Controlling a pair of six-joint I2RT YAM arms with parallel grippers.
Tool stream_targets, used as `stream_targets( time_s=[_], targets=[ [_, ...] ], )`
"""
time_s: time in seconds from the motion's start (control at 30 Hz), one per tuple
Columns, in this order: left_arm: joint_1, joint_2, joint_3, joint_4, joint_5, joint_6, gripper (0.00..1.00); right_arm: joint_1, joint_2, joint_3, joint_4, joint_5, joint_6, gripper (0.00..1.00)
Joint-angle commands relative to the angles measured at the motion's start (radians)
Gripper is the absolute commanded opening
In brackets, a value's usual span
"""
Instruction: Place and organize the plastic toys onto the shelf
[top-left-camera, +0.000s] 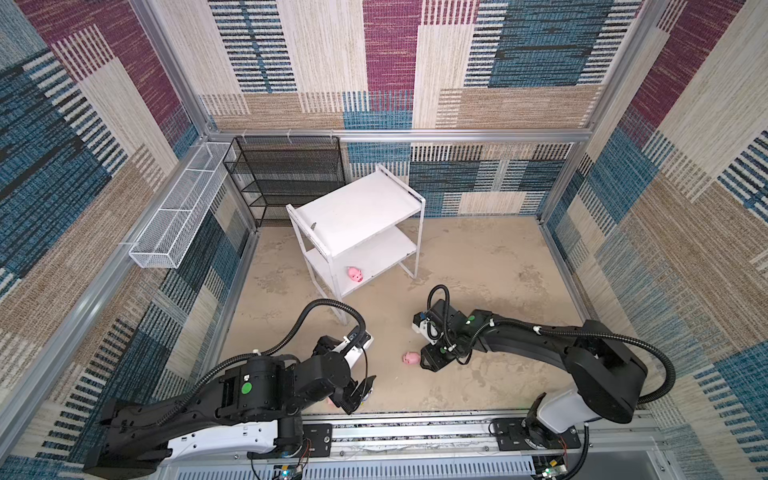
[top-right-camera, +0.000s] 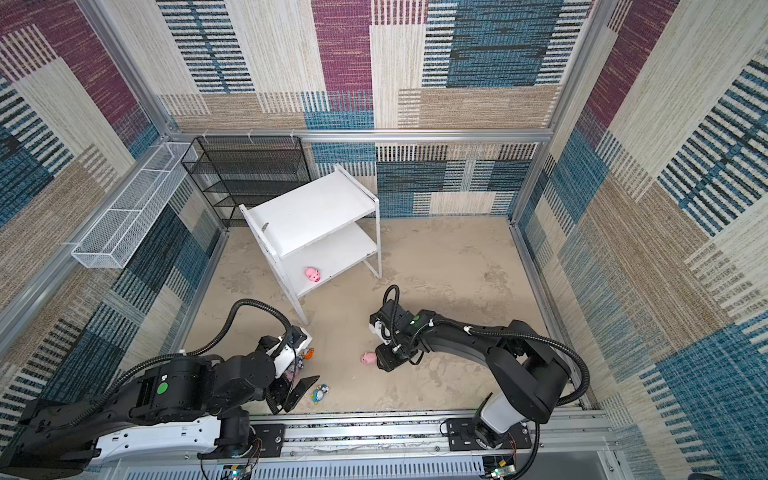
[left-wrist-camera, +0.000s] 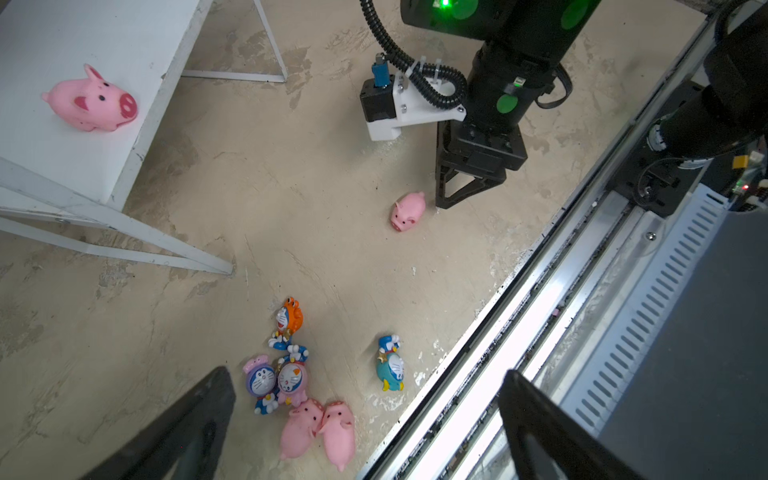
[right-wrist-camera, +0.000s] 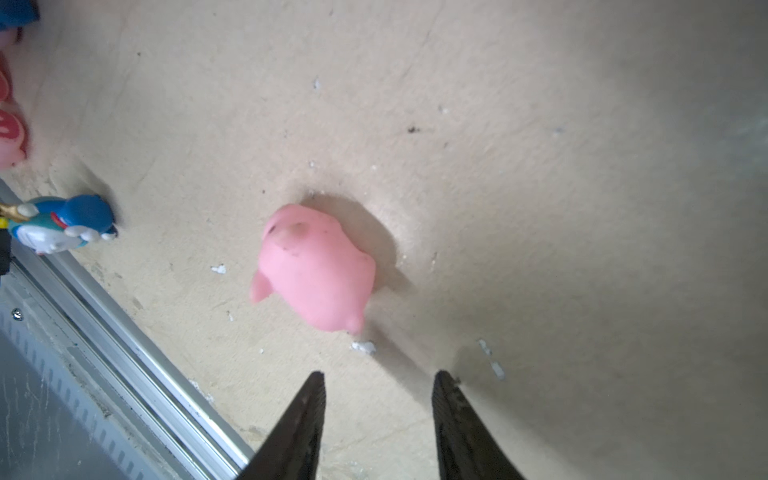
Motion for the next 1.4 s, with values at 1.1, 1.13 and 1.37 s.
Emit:
stream_targets(
  time_s=[1.1, 1.13, 1.37],
  targets=[
    [0.001, 0.000, 0.019, -0.009, 0.023, 0.017, 0.99, 0.002, 0.133, 0.108, 0.158, 0.126, -0.003, 0.35],
    [0.001, 0.000, 0.017, -0.009, 0.028, 0.015, 0.99, 0.002, 0.109, 0.085, 0.160, 0.113, 0.012, 0.35],
    [0.001, -0.015, 0.013, -0.008, 0.021, 0.019, 0.99, 0.101, 0.017, 0.032, 0.193, 0.084, 0.095, 0.55]
  ],
)
